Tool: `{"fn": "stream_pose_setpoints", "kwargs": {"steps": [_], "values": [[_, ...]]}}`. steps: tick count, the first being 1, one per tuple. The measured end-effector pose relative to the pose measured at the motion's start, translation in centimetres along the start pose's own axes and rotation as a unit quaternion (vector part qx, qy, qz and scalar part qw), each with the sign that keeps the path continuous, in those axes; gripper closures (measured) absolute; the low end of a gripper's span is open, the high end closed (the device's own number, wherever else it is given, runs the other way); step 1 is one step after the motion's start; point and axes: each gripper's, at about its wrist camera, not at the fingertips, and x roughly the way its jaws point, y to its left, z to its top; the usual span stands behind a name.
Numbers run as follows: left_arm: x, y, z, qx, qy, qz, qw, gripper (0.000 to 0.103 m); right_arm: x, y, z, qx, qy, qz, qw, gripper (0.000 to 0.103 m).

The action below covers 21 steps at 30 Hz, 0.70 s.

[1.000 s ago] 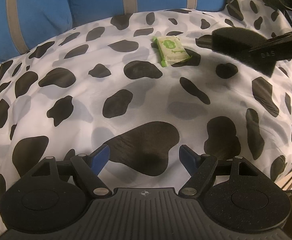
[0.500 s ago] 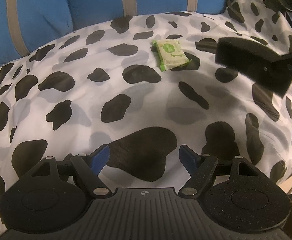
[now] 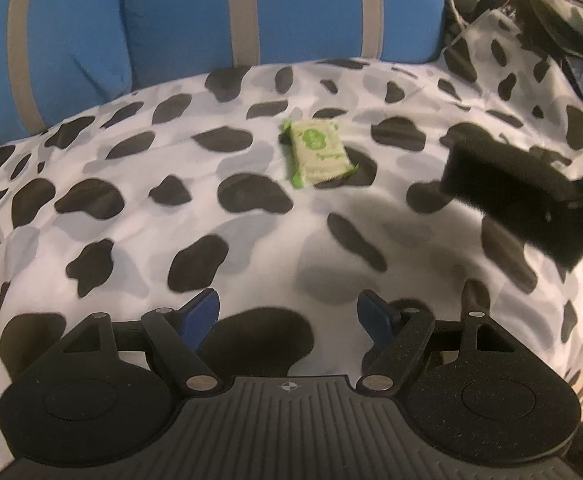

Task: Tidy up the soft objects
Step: 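Grasp the green-and-white wipes pack with the left tool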

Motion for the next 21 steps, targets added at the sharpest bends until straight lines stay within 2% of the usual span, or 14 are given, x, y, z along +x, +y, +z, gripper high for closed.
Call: {"fn": "stream_pose_setpoints", "kwargs": {"steps": [8,12,21], "values": [[1.4,0.2,0.6,0.000,-0.045,-0.006,0.9990,0.027,-0.9,0.3,-0.2,-0.031,-0.007,-0.031,0.999,0.039],[2.4,0.4,1.0,-0.003,-0.066,-0.015,0.9977,0.027,-1.0,-0.2,-0.1,-0.014,-0.003,-0.019,1.000,0.039],[6.2,-1.1,2.9,0.007,-0.093,-0.024,0.9954,0.027,-0.2,-1.6,-0.2,-0.005,0.016,-0.030,0.999,0.039]]}}
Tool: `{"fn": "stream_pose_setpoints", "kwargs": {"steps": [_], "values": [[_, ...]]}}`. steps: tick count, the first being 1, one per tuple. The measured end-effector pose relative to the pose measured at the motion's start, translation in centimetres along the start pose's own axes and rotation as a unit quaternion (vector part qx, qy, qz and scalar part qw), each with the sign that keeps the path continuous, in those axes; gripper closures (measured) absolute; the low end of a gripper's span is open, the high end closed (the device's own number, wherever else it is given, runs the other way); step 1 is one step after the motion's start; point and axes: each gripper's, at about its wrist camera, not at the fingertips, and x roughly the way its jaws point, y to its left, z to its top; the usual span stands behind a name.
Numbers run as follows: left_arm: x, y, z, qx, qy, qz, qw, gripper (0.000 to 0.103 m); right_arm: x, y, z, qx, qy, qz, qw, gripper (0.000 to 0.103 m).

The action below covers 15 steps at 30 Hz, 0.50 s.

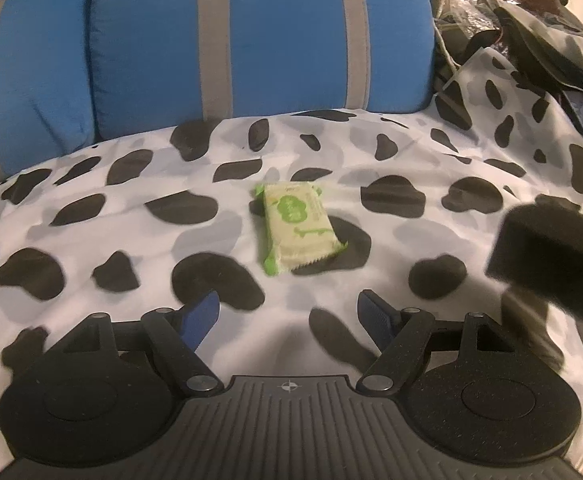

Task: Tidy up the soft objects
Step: 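Grasp the green-and-white wipes pack with the left tool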

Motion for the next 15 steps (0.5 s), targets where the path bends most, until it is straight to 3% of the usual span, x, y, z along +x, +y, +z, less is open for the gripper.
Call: {"fn": "stream_pose_setpoints", "kwargs": {"steps": [9,15], "values": [[4.9,-0.3,2.4,-0.028,-0.016,0.003,0.9995,0.024,0.3,-0.5,0.4,0.001,0.008,0.001,1.000,0.039],[8.2,-1.6,4.4,-0.021,0.018,0.052,0.9983,0.024,0.5,0.0,0.9,-0.005,0.010,0.008,1.000,0.039]]}}
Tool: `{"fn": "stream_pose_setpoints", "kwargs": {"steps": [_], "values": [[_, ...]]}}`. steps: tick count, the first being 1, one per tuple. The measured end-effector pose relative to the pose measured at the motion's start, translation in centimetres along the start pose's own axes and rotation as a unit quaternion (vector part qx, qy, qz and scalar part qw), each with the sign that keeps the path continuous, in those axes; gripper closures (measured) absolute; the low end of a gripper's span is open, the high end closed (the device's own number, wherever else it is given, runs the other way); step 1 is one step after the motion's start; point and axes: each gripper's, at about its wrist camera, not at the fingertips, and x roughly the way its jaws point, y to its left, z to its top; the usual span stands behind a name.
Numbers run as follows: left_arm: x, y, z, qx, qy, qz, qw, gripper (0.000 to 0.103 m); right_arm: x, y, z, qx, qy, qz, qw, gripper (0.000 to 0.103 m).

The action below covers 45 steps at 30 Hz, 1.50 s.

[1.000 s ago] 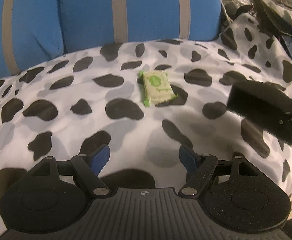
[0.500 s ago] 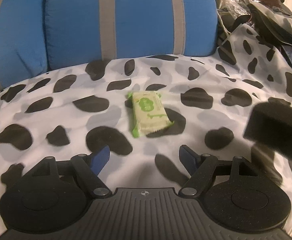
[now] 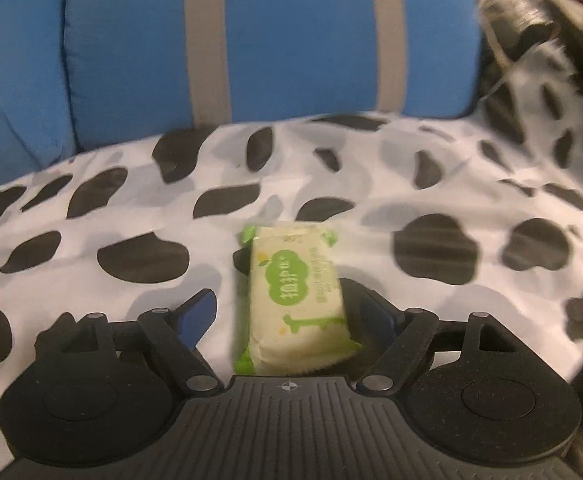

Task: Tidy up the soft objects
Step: 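Grasp the green-and-white wipes pack with the left tool, then carry the sponge with the right tool while the left tool carries the wipes to the box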

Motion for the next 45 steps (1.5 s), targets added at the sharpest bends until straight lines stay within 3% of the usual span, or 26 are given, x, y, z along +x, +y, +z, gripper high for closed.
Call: {"fn": "stream_pose_setpoints", "kwargs": {"steps": [3,4,6,10,15,23,45], "values": [[1.4,-0.1,0.2,0.002,0.028,-0.003,0.9996,0.032,0.1,0.2,0.1,-0.001,0.000,0.003,1.000,0.039],[1.3,-0.1,0.1,0.009,0.022,-0.013,0.9996,0.047,0.1,0.2,0.2,0.000,0.000,0.004,1.000,0.039],[0.9,-0.1,0.2,0.012,0.029,-0.016,0.9994,0.055,0.2,0.3,0.3,0.000,0.000,0.006,1.000,0.039],[-0.1,0.6,0.1,0.013,0.052,-0.029,0.9981,0.056,0.4,0.8,0.3,0.001,0.000,0.011,1.000,0.039],[-2.5,2.1,-1.6,0.007,0.050,-0.034,0.9981,0.056,1.0,1.2,0.2,-0.001,0.004,0.008,1.000,0.039],[-6.7,4.1,-4.0,-0.003,0.029,-0.029,0.9992,0.056,1.5,1.3,-0.3,0.010,0.000,-0.002,1.000,0.040],[-16.9,4.8,-5.7,0.012,-0.021,-0.015,0.9996,0.056,-0.5,5.3,-1.1,0.005,-0.023,0.014,1.000,0.040]]}}
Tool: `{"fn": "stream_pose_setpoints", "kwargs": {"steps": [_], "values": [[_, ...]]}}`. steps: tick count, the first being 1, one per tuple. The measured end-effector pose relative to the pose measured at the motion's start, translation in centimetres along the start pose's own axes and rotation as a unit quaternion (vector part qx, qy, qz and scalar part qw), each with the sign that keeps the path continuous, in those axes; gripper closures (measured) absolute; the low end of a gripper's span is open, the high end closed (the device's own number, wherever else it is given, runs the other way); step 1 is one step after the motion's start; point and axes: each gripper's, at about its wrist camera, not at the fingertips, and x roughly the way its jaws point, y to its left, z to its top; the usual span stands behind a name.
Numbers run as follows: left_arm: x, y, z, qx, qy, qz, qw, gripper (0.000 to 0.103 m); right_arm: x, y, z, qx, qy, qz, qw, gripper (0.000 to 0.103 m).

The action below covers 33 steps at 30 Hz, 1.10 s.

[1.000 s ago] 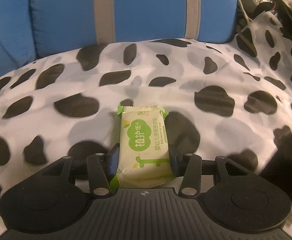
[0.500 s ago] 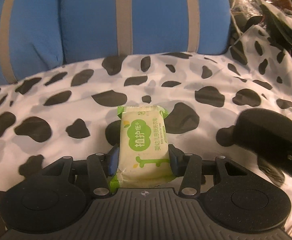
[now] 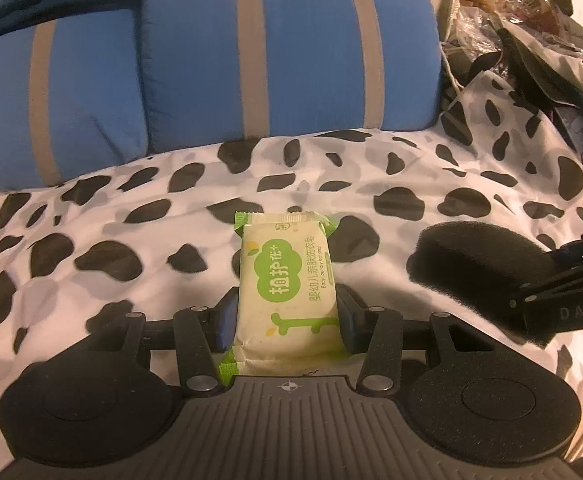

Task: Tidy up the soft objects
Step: 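Carry the sponge with the right tool while the left tool carries the wipes to the box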

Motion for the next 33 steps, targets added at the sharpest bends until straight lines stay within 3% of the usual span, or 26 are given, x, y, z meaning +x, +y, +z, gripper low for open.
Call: {"fn": "stream_pose_setpoints", "kwargs": {"steps": [13,33], "values": [[-3.8,2.1,-1.9,-0.024,0.013,0.046,0.9986,0.056,-2.4,2.4,-2.1,-0.003,-0.013,0.013,1.000,0.040],[-9.3,2.0,-5.0,-0.024,0.019,0.044,0.9986,0.056,-6.2,5.7,-6.2,-0.008,-0.022,0.035,0.999,0.039]]}}
